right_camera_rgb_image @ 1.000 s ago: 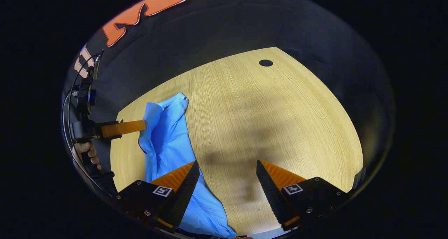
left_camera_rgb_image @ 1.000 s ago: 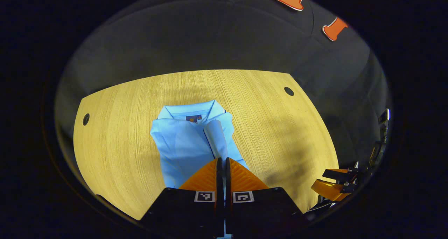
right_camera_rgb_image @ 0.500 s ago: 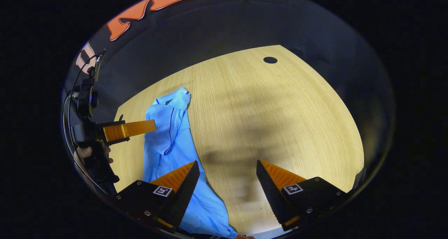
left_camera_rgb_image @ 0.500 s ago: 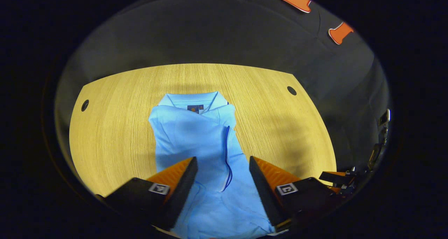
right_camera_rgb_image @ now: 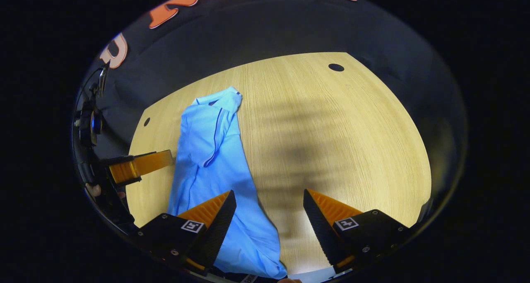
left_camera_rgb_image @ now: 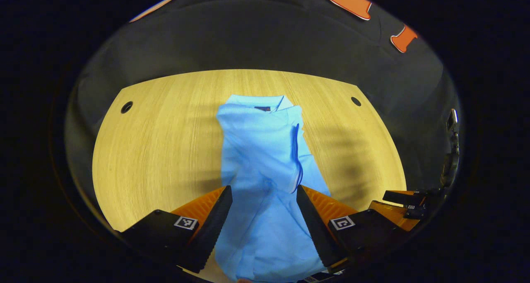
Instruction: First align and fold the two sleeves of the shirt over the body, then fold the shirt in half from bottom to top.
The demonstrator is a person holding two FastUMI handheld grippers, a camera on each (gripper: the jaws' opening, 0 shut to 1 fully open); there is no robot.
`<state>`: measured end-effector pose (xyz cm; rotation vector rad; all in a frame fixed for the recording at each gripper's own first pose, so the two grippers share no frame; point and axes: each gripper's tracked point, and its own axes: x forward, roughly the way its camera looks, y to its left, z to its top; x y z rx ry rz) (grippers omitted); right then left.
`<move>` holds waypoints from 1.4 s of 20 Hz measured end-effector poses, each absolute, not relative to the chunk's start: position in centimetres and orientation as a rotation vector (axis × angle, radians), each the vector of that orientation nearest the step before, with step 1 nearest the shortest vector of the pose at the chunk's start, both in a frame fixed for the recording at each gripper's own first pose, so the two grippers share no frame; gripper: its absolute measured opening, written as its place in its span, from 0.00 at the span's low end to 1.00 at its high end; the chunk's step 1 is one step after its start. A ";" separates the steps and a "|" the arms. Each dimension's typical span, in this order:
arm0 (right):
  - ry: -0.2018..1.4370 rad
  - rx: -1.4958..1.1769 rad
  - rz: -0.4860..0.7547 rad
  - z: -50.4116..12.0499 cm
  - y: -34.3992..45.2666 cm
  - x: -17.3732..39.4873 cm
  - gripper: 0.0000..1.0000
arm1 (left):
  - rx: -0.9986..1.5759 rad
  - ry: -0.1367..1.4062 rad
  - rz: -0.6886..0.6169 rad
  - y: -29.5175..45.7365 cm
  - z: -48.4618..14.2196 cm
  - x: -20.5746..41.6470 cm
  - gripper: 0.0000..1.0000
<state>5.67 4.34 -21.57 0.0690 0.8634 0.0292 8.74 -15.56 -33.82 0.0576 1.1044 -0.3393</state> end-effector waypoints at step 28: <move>1.183 -0.048 0.003 -32.6 5.4 -13.7 0.99 | 0.116 1.399 -0.222 -4.4 -39.5 -14.9 0.99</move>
